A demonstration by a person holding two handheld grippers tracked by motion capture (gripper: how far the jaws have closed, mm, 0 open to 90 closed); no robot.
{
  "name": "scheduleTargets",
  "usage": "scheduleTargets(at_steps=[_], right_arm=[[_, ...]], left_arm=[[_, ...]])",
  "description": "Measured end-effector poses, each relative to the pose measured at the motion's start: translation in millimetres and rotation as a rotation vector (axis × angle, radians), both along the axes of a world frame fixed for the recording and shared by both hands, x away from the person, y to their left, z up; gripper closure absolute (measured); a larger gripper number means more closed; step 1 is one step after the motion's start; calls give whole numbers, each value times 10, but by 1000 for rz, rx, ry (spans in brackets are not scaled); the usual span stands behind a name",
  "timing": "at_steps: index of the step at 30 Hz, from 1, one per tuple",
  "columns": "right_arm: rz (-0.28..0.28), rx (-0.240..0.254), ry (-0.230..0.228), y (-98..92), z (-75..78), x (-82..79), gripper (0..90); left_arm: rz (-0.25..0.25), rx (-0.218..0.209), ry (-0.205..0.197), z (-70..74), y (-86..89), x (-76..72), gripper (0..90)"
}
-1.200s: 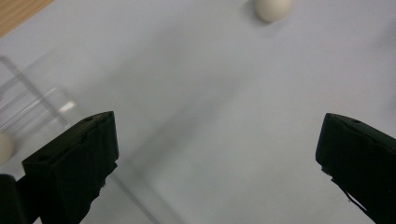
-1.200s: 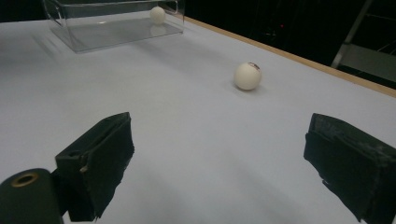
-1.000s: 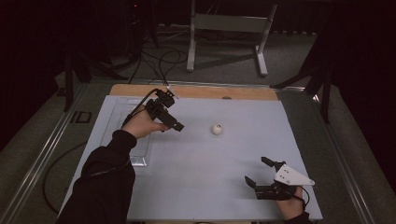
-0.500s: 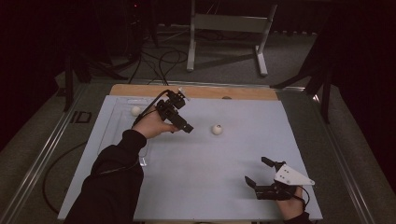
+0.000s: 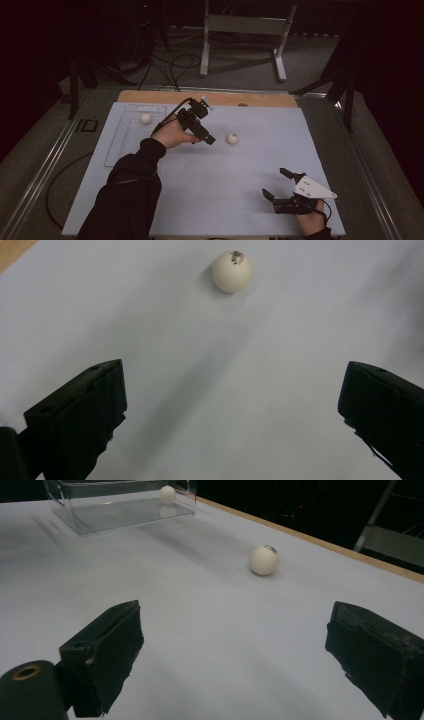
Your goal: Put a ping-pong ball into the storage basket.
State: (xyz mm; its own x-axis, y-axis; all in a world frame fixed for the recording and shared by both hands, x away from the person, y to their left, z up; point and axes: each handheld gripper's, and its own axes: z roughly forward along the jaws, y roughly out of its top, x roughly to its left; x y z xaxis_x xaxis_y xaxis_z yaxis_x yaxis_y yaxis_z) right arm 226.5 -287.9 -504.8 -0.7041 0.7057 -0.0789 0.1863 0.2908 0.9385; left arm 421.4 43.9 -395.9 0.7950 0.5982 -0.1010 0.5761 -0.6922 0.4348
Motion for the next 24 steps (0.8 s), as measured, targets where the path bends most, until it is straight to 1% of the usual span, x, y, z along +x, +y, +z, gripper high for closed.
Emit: scheduleTargets(at_steps=[6, 7, 9, 11, 15, 16, 18, 20, 22, 23, 24], right_arm=[[-1, 2, 0, 0, 0, 0, 84], [-1, 3, 1, 0, -1, 2, 84], [-1, 3, 1, 1, -1, 2, 84], [0, 4, 2, 0, -1, 3, 84], [3, 4, -1, 1, 1, 3, 84], [4, 5, -1, 2, 1, 3, 83], [4, 2, -2, 1, 0, 5, 84], [5, 4, 0, 3, 0, 4, 84], [5, 6, 0, 2, 1, 2, 84], [6, 5, 1, 0, 3, 2, 84], [5, 5, 0, -1, 3, 2, 84]], left_arm=[[-14, -15, -6, -18, -85, 26, 4], [-24, -19, 0, -20, -107, 26, 4], [-30, -16, -1, -29, -143, 31, 4], [-28, -32, 2, -34, -188, 33, 4], [-32, -45, -8, -38, -257, 43, 4], [-34, -56, -4, -41, -274, 45, 4], [-37, -52, -6, -47, -312, 48, 4], [-42, -48, 1, -61, -352, 47, 4], [-40, -58, 3, -72, -383, 54, 4], [-34, -58, -4, -75, -399, 59, 4], [-37, -67, -2, -78, -411, 64, 4]])
